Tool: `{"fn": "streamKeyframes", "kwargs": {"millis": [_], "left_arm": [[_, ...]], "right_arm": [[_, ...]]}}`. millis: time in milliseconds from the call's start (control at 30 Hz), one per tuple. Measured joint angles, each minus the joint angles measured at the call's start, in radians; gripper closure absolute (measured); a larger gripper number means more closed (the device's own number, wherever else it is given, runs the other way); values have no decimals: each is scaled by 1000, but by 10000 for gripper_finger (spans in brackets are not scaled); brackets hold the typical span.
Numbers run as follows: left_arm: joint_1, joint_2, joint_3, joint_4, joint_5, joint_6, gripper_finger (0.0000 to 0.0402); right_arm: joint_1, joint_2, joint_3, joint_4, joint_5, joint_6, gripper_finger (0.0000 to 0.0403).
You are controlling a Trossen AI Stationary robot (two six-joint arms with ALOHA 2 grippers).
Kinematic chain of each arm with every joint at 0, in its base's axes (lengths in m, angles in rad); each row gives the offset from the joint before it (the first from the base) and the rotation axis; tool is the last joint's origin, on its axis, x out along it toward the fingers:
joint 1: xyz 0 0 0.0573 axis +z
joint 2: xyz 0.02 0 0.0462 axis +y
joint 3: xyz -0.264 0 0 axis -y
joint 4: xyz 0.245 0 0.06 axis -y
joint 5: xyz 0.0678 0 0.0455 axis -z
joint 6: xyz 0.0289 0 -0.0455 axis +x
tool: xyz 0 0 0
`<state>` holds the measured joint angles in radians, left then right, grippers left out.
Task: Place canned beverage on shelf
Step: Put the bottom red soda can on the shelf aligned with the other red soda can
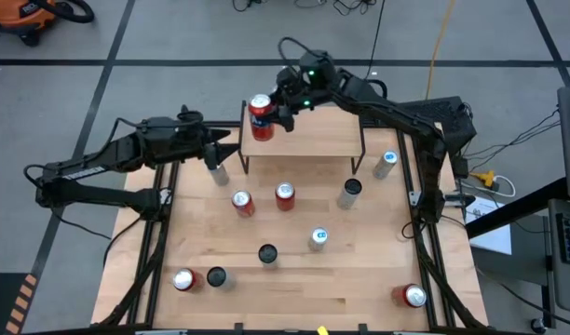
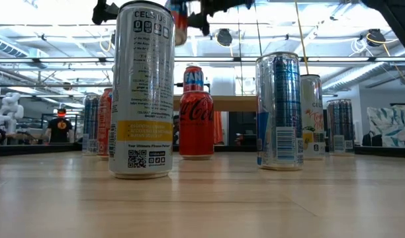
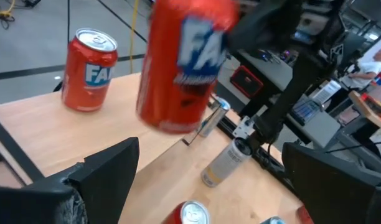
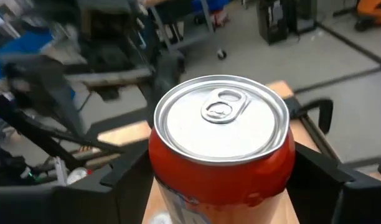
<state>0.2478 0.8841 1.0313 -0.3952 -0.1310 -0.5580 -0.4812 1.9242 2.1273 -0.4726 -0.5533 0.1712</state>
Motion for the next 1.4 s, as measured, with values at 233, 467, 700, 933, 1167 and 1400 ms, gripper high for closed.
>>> {"fn": "streamKeyframes", "kwargs": {"millis": [233, 467, 700, 933, 1167, 1400], "left_arm": [[0, 0, 0, -51, 0, 15, 4], [0, 0, 0, -70, -3, 19, 4], [0, 0, 0, -71, -16, 23, 4], [0, 0, 0, -71, -16, 38, 4], [2, 0, 0, -71, -16, 48, 4], [2, 0, 0, -70, -17, 74, 4]], "right_arm": [[4, 49, 0, 1, -13, -20, 127], [5, 45, 0, -80, -58, -42, 127], [-2, 41, 0, -127, -133, -41, 127], [-15, -27, -1, -181, -132, -63, 126], [-57, -165, -25, -352, -93, -153, 126], [-26, -366, -400, -134, -24, -17, 126]]}}
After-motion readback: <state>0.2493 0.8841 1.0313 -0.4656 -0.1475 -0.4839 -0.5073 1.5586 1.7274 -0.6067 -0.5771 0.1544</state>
